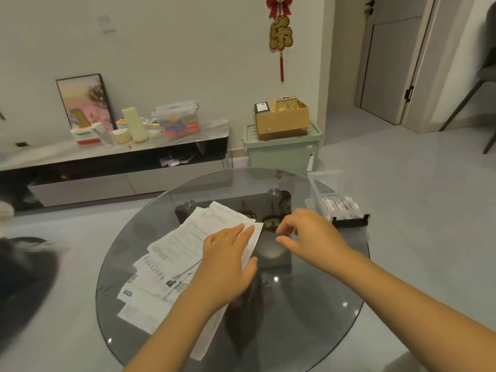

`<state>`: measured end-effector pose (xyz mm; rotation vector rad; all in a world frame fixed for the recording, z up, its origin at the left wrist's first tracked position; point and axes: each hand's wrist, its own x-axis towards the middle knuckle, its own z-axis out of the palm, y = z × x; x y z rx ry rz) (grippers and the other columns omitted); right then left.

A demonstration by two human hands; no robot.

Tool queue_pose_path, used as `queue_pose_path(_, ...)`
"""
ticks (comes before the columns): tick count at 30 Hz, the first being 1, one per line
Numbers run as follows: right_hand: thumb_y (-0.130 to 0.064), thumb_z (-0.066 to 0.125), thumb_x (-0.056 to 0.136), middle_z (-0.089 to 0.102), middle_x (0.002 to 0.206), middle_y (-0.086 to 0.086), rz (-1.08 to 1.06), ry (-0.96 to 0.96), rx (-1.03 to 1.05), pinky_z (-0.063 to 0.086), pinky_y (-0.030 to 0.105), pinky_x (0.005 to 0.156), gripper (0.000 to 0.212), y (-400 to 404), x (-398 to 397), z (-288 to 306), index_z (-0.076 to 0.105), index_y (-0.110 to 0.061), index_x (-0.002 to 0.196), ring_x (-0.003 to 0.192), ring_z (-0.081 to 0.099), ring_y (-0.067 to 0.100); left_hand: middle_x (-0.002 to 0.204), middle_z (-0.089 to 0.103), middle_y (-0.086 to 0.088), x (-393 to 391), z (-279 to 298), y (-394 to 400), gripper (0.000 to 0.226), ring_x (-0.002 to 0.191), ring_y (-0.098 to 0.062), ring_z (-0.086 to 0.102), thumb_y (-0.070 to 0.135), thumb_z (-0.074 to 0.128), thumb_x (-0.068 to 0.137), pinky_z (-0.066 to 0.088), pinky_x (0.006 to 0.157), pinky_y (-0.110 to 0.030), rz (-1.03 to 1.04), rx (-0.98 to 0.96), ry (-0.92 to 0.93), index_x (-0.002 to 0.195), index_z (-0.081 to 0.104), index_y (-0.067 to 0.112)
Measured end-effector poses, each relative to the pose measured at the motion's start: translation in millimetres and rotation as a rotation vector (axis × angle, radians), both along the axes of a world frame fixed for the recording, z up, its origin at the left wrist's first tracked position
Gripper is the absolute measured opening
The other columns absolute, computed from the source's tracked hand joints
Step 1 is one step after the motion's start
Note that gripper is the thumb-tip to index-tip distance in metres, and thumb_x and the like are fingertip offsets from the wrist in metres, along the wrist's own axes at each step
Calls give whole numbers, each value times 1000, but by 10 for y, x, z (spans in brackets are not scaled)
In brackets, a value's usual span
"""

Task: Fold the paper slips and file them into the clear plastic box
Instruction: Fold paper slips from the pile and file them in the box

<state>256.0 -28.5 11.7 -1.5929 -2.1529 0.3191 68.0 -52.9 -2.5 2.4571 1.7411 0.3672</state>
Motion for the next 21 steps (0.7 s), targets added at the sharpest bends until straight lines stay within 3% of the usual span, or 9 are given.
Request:
queue_pose_path(8, -31, 56, 89, 55, 106, -5, 165, -204, -86, 41, 24, 72, 23, 85, -415, -324, 62, -21, 109, 99, 53, 14, 158, -10, -9, -762, -458, 51, 71, 145, -27, -7, 48, 34, 96, 2, 118, -42, 392, -145, 32, 151, -3, 23)
queue_pose_path(10, -32, 56, 88, 57, 109, -6, 178, -208, -93, 44, 24, 73, 25, 126, -442, -364, 61, -22, 111, 96, 54, 12, 158, -8, -12, -854, -492, 85, 72, 145, -28, -6, 50, 32, 96, 3, 118, -44, 438, -181, 26, 151, -4, 21)
queue_pose_path(13, -34, 57, 88, 61, 108, -6, 195, -226, -98, 44, 24, 71, 27, 185, -485, -417, 60, -24, 113, 87, 52, 9, 156, 15, -8, -953, -496, 100, 70, 143, -27, 14, 51, 35, 95, 15, 114, -43, 446, -180, 23, 151, 8, 19)
queue_pose_path(15, -37, 57, 88, 62, 106, -7, 194, -246, -92, 40, 23, 69, 30, 200, -514, -439, 58, -25, 116, 84, 47, 7, 148, 35, -2, -965, -463, 97, 61, 135, -24, 29, 48, 42, 94, 24, 109, -39, 425, -108, -15, 146, 26, 19)
queue_pose_path(18, -38, 56, 89, 60, 112, -7, 184, -206, -74, 42, 22, 73, 34, 194, -548, -432, 54, -27, 121, 92, 52, 8, 122, 60, 3, -898, -396, 92, 36, 112, -17, 48, 41, 54, 91, 37, 91, -30, 378, -8, -85, 119, 60, 19)
queue_pose_path(21, -37, 56, 89, 55, 120, -9, 190, -145, -38, 44, 23, 79, 36, 159, -604, -421, 52, -29, 124, 101, 53, 9, 94, 69, 9, -851, -352, 75, 20, 82, -11, 58, 39, 64, 86, 40, 68, -21, 378, -78, -223, 93, 72, 22)
